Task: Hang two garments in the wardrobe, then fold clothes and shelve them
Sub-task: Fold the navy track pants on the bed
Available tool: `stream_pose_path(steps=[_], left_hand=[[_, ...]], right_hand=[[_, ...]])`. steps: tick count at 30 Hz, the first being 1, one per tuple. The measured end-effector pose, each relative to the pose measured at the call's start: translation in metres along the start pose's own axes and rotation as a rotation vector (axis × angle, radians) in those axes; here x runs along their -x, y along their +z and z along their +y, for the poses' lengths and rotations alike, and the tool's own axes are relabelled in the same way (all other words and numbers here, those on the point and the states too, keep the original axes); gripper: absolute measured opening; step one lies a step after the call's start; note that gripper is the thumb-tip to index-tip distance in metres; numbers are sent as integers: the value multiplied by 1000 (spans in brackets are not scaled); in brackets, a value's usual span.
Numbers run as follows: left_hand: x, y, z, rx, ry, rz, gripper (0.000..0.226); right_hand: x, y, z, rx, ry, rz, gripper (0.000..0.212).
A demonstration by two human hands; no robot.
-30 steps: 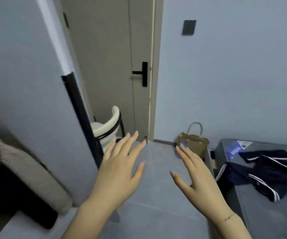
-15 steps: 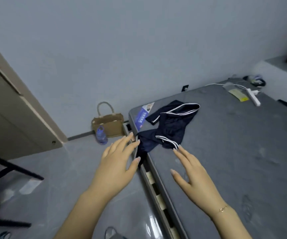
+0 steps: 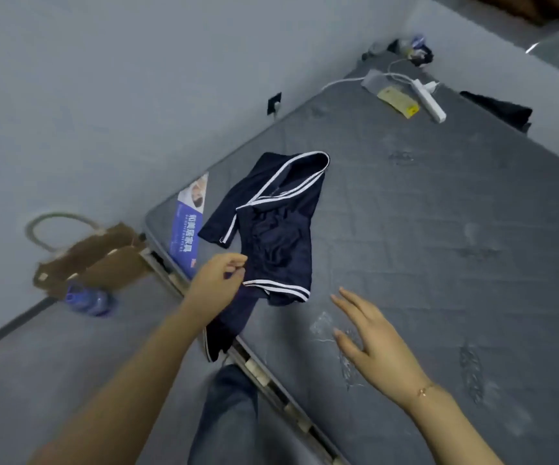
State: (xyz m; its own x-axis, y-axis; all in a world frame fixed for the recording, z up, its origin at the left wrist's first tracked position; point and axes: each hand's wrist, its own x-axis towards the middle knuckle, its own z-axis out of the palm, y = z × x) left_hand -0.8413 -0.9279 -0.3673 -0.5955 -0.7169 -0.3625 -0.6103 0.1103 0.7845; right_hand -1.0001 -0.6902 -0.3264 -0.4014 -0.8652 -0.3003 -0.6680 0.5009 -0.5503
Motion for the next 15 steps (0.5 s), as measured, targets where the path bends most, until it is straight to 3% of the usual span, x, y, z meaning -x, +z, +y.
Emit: stream_pose_path(steps=[6,11,15], left_hand=[[-160,54,-83,317,-420,-131,14],[-251,94,-137,440,-520,-52,42],[-284,116,-170,605,-556,-110,19]], right_hand=[[-143,79,34,-141,104,-53,50],[-232,176,64,-49,79,-60,52],[-268,247,71,112,2,-17,61]])
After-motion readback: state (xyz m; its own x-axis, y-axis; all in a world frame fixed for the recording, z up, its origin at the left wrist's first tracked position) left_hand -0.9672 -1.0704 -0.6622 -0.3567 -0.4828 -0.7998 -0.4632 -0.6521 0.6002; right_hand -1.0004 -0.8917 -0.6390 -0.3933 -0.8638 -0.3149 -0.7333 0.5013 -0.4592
